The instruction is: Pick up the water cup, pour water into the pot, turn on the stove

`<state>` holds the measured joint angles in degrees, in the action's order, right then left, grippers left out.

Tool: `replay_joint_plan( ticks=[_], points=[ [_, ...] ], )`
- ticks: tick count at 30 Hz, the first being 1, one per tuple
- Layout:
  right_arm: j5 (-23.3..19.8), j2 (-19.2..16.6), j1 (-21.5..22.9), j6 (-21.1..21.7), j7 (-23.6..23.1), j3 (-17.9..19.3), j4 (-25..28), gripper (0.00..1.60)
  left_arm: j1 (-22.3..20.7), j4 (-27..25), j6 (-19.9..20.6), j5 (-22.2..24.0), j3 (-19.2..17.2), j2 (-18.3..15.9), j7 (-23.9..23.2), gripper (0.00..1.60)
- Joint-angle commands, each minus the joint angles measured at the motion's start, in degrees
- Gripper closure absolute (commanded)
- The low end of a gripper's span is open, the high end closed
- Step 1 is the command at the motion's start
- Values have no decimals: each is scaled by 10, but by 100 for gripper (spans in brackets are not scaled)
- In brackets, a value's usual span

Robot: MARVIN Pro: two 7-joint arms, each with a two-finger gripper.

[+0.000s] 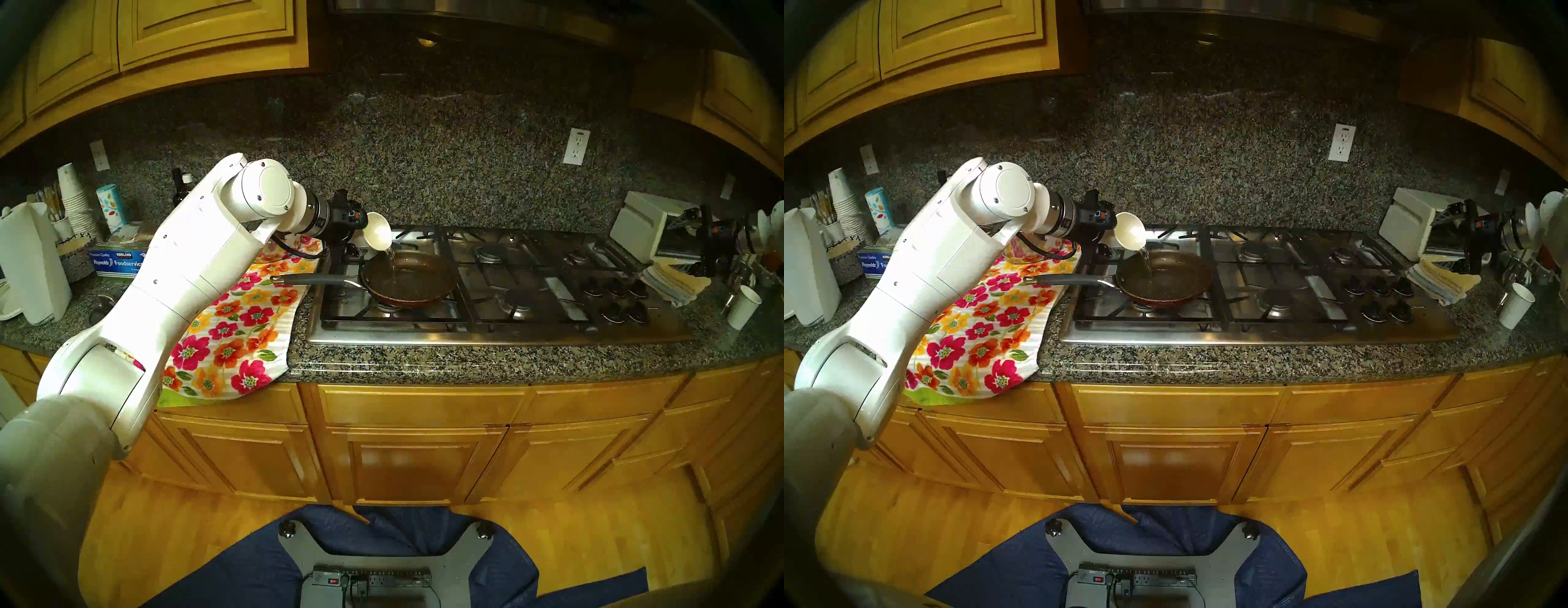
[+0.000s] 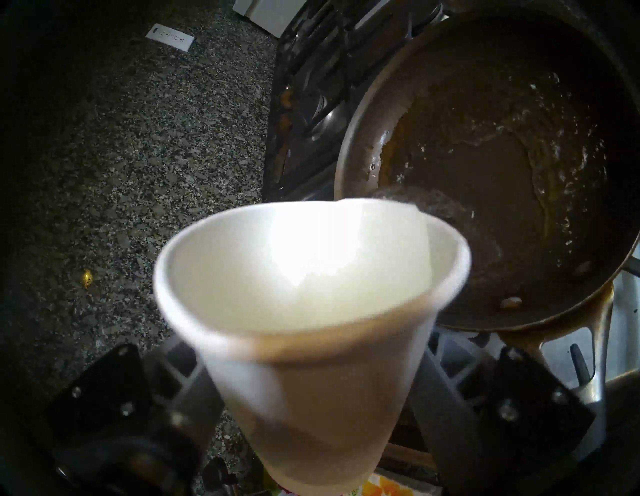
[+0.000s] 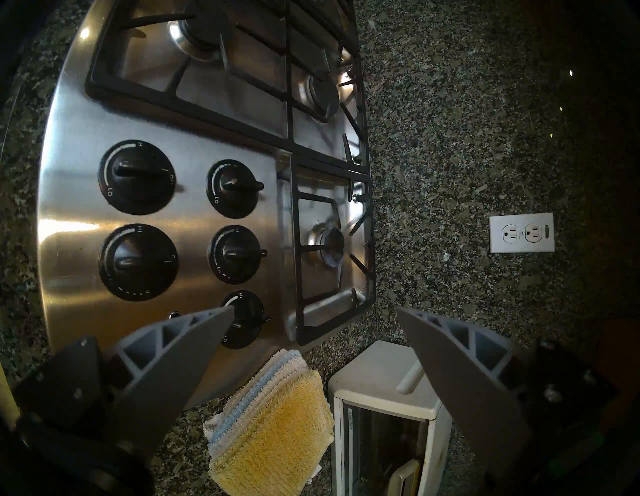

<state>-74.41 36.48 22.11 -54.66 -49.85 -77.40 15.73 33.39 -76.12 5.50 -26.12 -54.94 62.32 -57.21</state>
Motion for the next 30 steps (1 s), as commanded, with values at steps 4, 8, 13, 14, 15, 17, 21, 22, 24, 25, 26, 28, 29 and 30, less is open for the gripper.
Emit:
replay_joint_plan(
  ticks=[4,8,13,14,15,17,21,22,24,25,26,28,29,30],
  points=[
    [-1,0,17,-1,0,2,-11,0,-20,-33,-5,-18,-6,-1,14,50],
    [-2,0,17,-1,0,2,-11,0,-19,-38,-9,-28,-3,-1,18,51],
    [-2,0,17,-1,0,2,-11,0,-14,-49,-16,-47,2,-5,27,51],
    [-2,0,17,-1,0,2,-11,0,-12,-50,-15,-47,2,-5,27,51],
    [-2,0,17,-1,0,2,-11,0,-11,-52,-16,-48,2,-5,28,51],
    [-1,0,17,-1,0,2,-11,0,-8,-57,-19,-55,4,-6,31,51],
    [-1,0,17,-1,0,2,-11,0,-3,-63,-23,-66,8,-8,38,51],
    [-1,0,17,-1,0,2,-11,0,-2,-65,-25,-69,8,-8,40,50],
    [-1,0,17,-1,0,2,-11,0,-1,-68,-29,-76,11,-10,45,51],
    [-1,0,17,-1,0,2,-11,0,0,-69,-29,-77,11,-9,45,51],
    [-1,0,17,-1,0,2,-11,0,1,-70,-29,-78,11,-9,46,51],
    [-1,0,17,-1,0,2,-11,0,1,-73,-33,-86,14,-11,52,51],
    [-1,0,17,-1,0,2,-11,0,2,-74,-33,-86,14,-11,52,51],
    [-1,0,17,-1,0,2,-11,0,3,-75,-33,-87,14,-11,52,51]
  ],
)
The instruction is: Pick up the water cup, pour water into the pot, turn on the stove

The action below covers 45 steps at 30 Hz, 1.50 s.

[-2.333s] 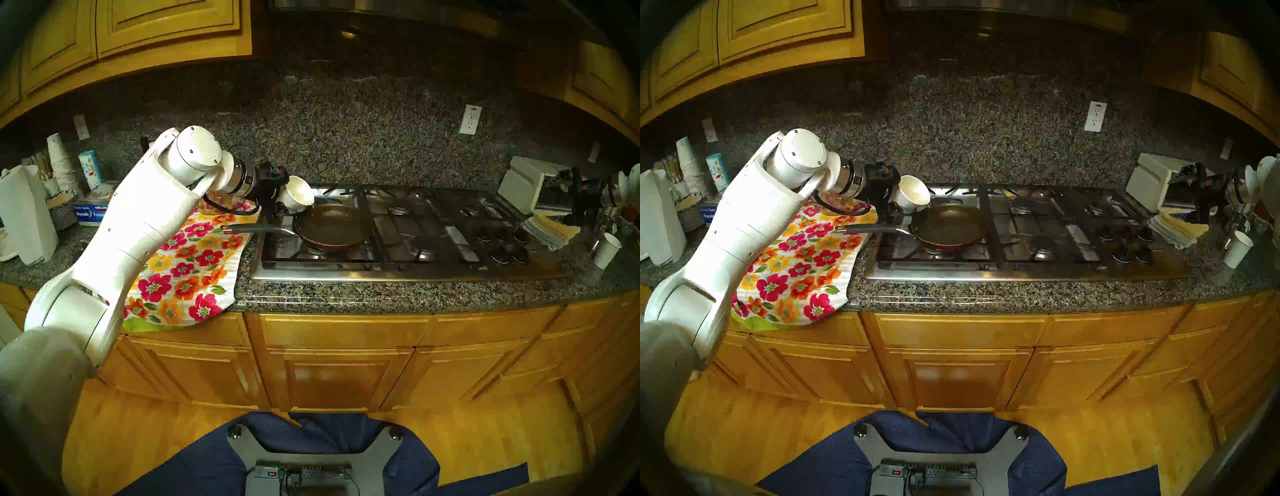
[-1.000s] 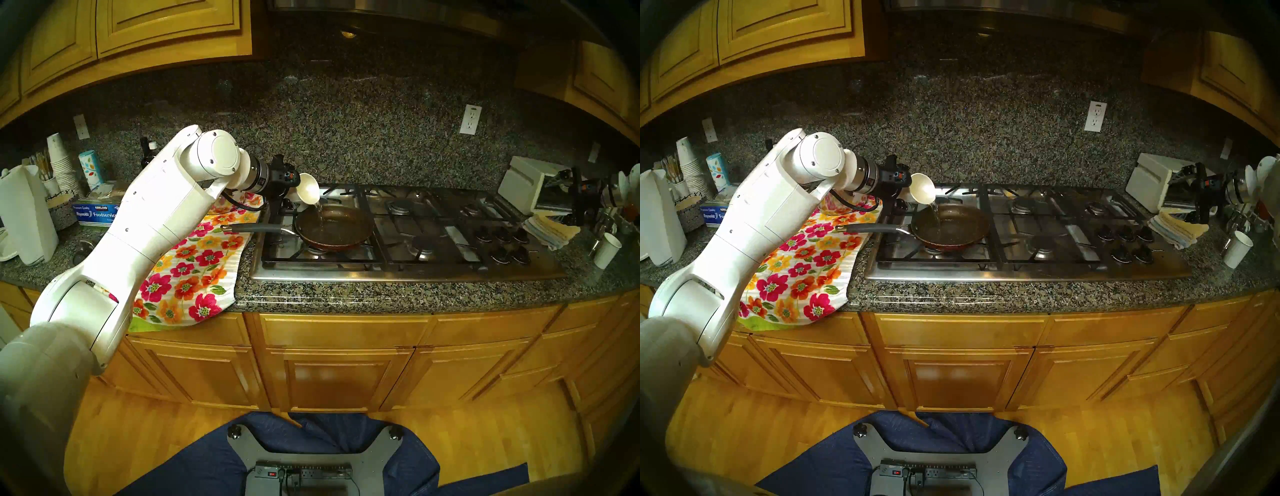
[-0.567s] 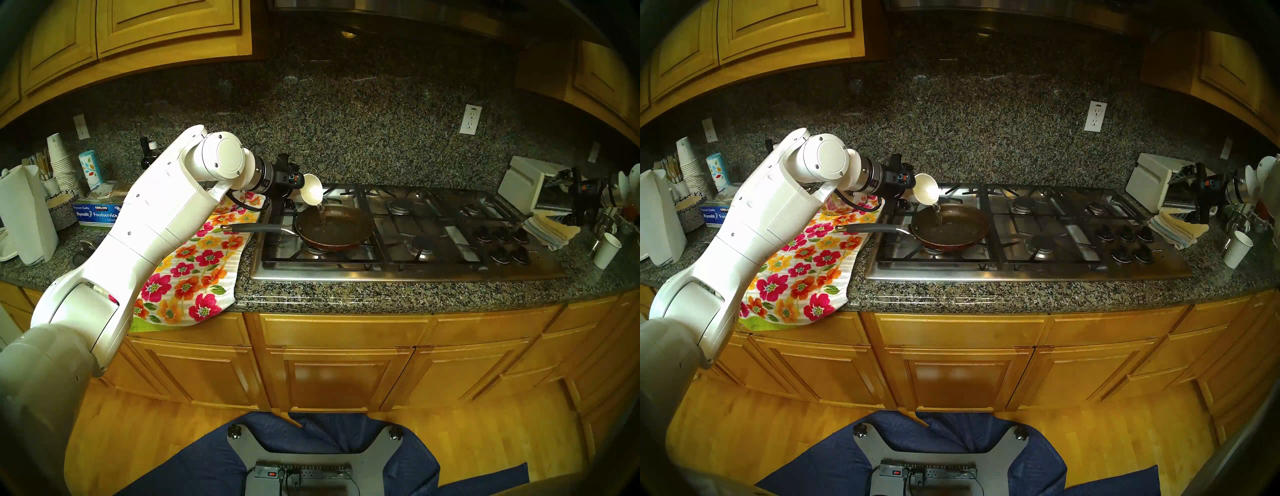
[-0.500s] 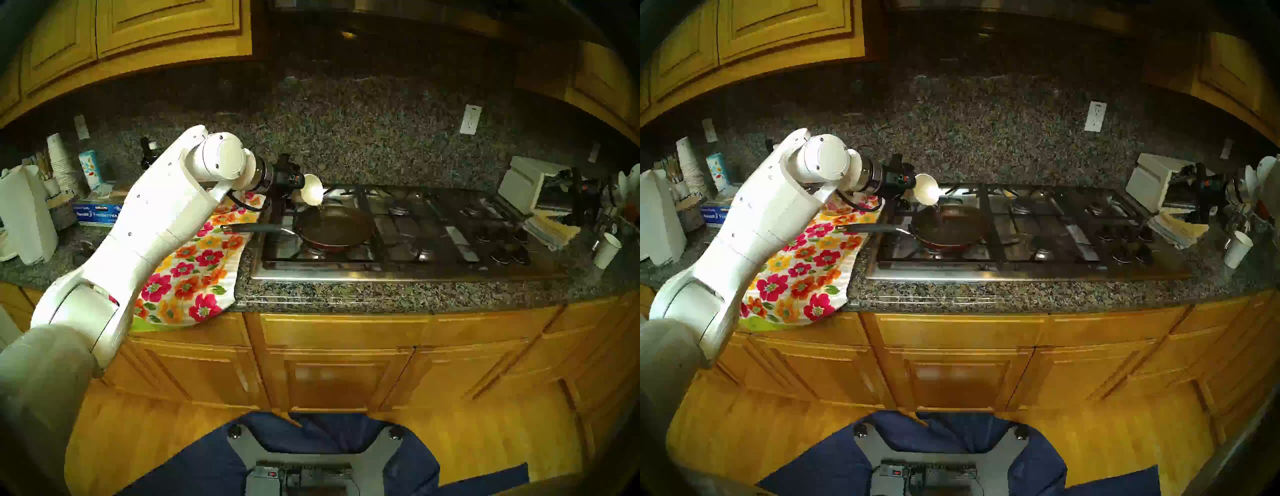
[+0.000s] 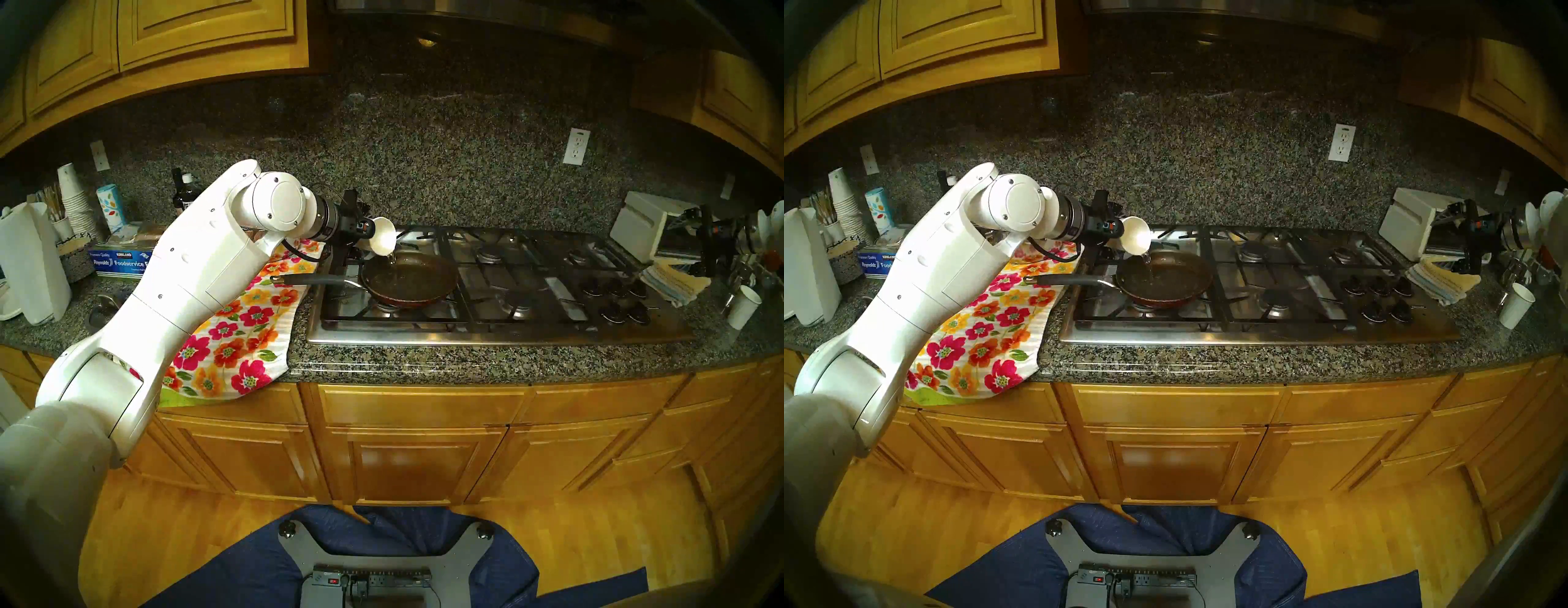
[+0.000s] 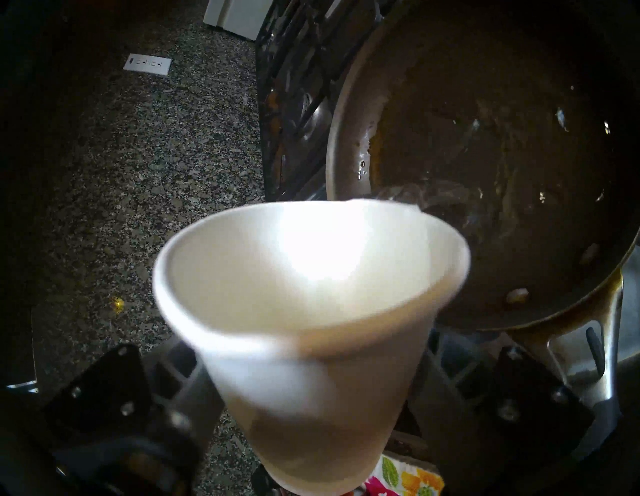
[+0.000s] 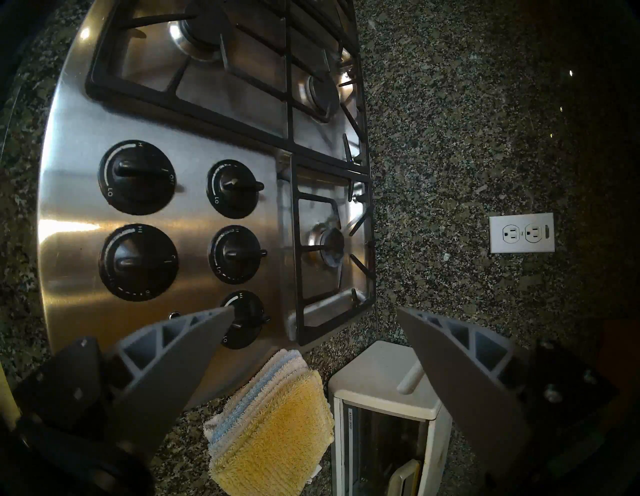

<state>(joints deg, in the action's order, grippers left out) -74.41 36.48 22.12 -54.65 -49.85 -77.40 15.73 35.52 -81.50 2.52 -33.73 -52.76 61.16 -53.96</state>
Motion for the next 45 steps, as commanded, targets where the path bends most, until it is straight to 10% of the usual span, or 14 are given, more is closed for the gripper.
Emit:
replay_joint_plan(
  ticks=[1,45],
  points=[
    [-1,0,17,-1,0,2,-11,0,-17,-24,-6,-17,-6,-1,24,51],
    [-2,0,17,-1,0,2,-11,0,24,-78,-44,-138,13,-29,130,53]
  ],
)
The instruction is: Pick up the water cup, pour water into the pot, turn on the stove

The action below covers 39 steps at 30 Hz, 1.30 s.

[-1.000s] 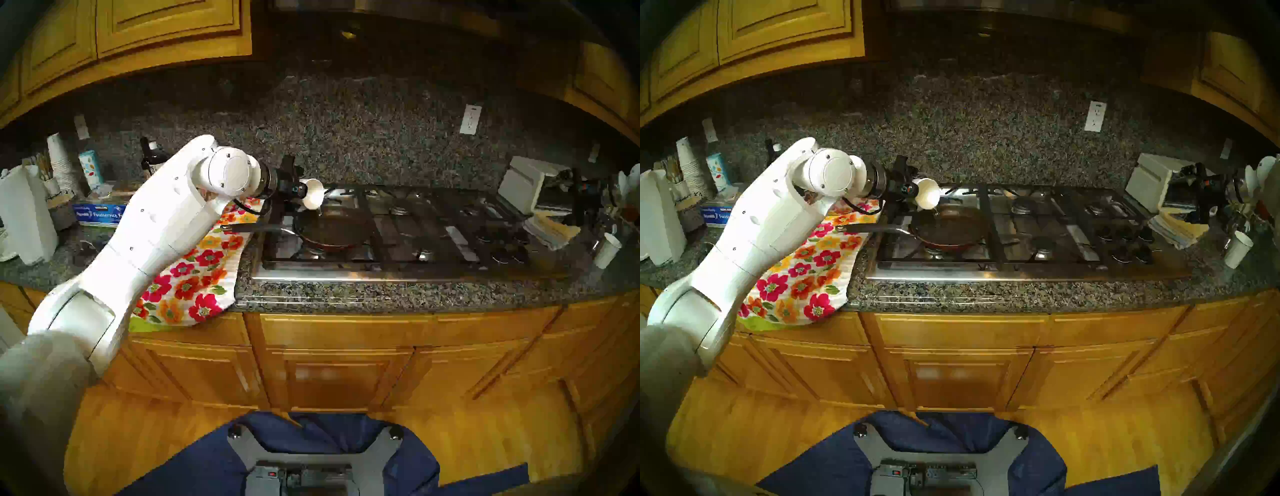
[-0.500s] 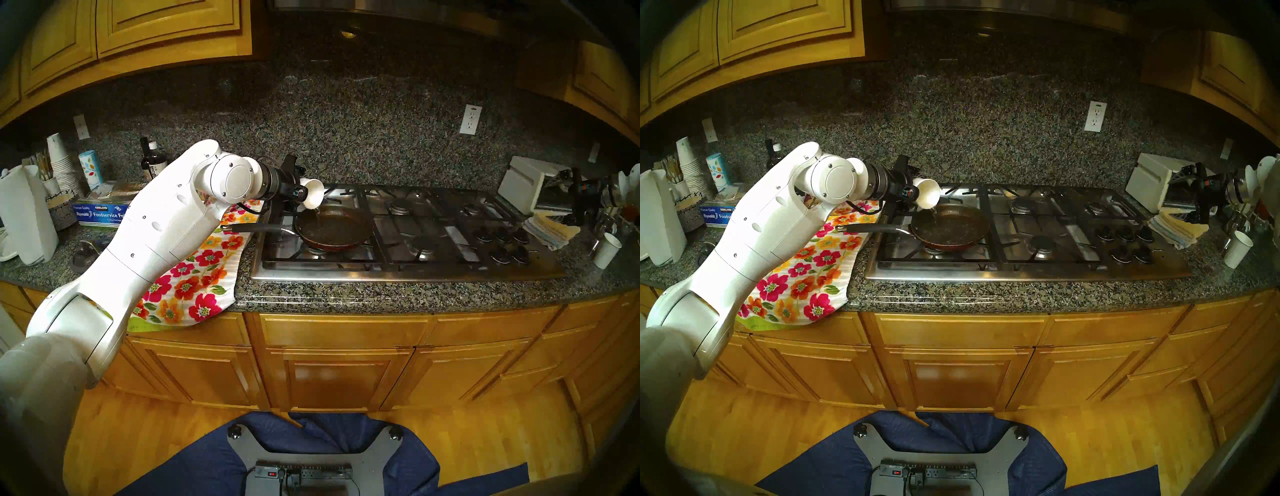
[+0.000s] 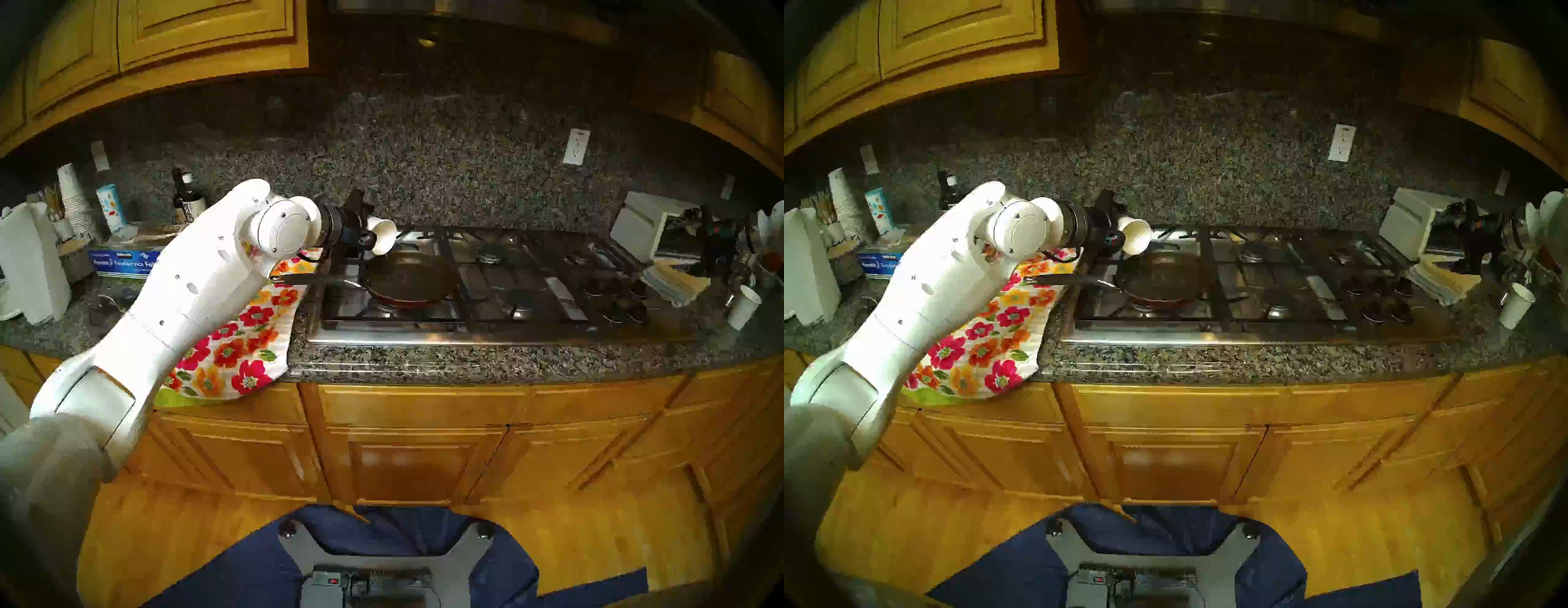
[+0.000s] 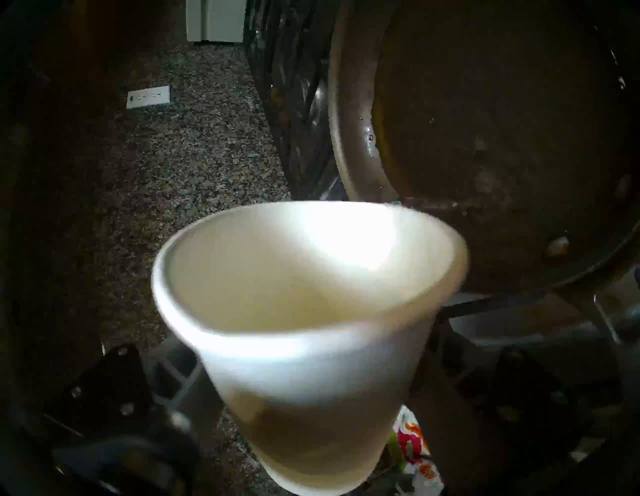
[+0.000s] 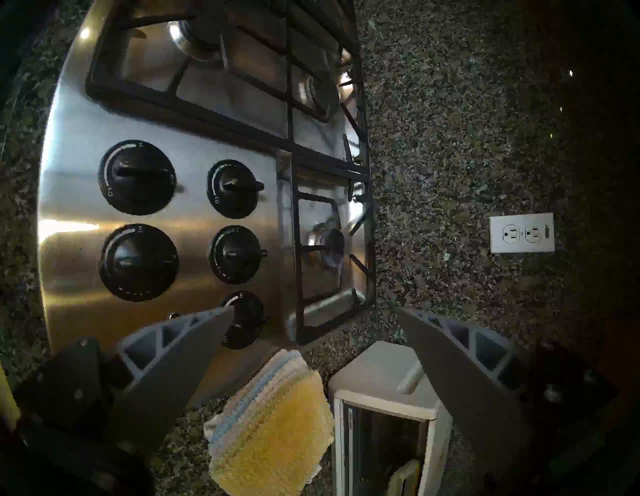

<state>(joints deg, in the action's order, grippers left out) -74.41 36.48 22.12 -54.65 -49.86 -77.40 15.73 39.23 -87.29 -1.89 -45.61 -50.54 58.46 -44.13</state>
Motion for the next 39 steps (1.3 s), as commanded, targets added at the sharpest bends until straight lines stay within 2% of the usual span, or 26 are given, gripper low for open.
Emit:
replay_joint_plan(
  ticks=[1,3,12,20,30,39],
  points=[
    [-2,0,17,-1,0,2,-11,0,-12,-20,1,-18,-10,-2,31,53],
    [-2,0,17,-1,0,2,-11,0,-10,-21,-3,-33,-6,-4,46,52],
    [-2,0,17,-1,0,2,-11,0,-3,-24,-5,-45,-6,-5,59,52],
    [-1,0,17,-1,0,2,-11,0,5,-25,15,-42,-16,-1,59,52],
    [-2,0,16,-1,1,2,-11,0,11,-25,97,37,-75,29,16,54],
    [-1,0,16,-1,1,2,-11,0,32,-44,158,110,-148,21,-3,58]
  ],
)
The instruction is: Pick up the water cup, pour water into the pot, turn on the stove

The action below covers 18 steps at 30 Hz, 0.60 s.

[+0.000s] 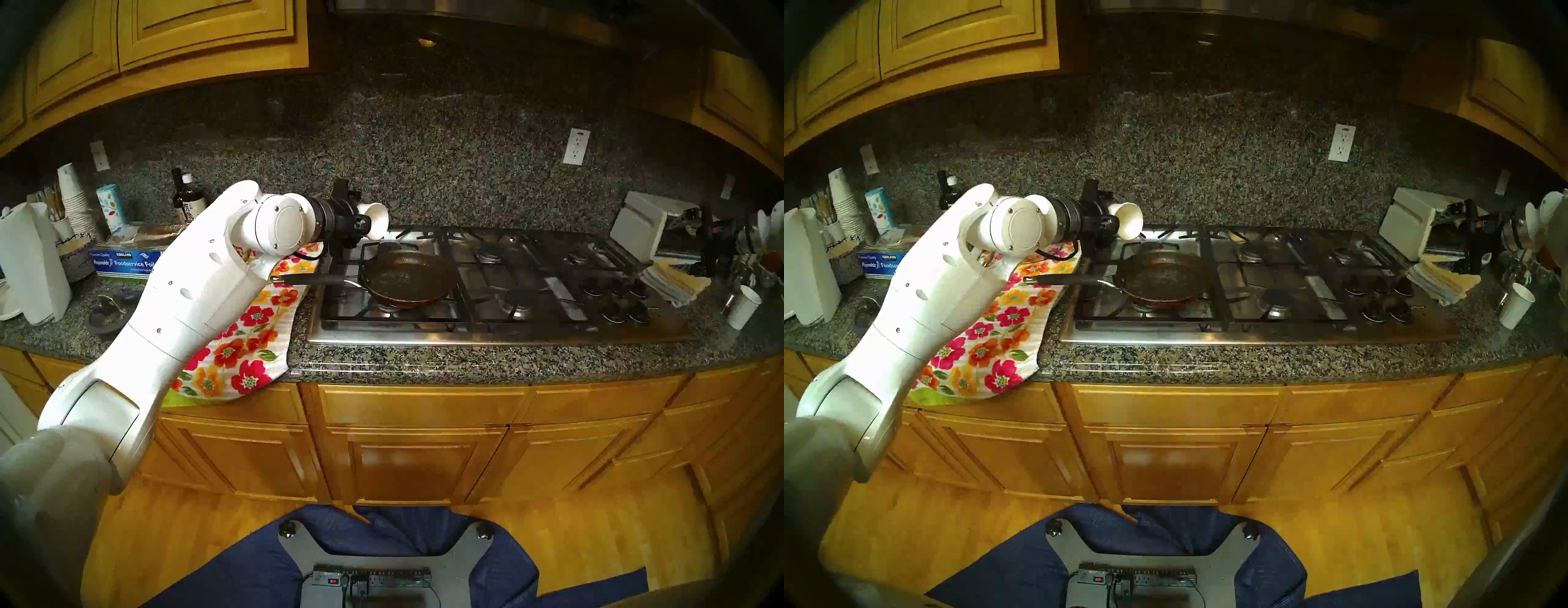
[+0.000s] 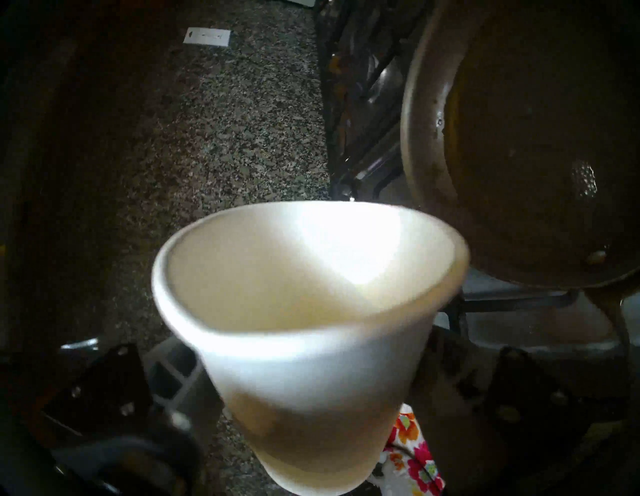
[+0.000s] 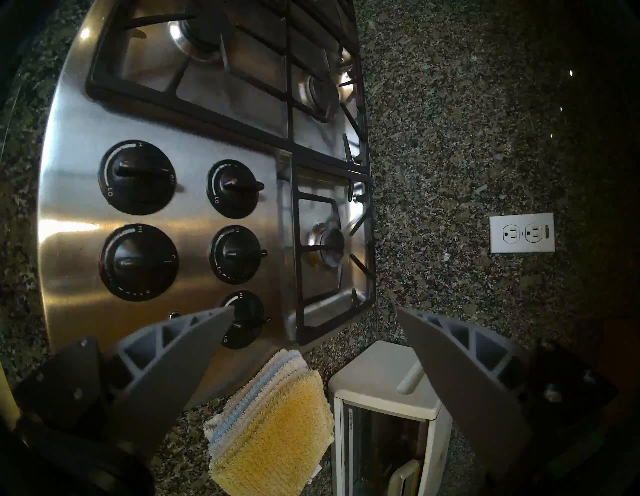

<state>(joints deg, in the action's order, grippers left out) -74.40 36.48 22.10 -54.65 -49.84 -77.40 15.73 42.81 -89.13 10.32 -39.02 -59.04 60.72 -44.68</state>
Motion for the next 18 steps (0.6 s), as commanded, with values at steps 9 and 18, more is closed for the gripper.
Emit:
replay_joint_plan(
  ticks=[9,18],
  points=[
    [-1,0,16,-1,0,2,-11,0,52,-57,62,131,-152,-33,-16,55],
    [-2,0,16,-1,0,2,-11,0,92,-90,70,201,-223,-45,-33,55]
  ],
)
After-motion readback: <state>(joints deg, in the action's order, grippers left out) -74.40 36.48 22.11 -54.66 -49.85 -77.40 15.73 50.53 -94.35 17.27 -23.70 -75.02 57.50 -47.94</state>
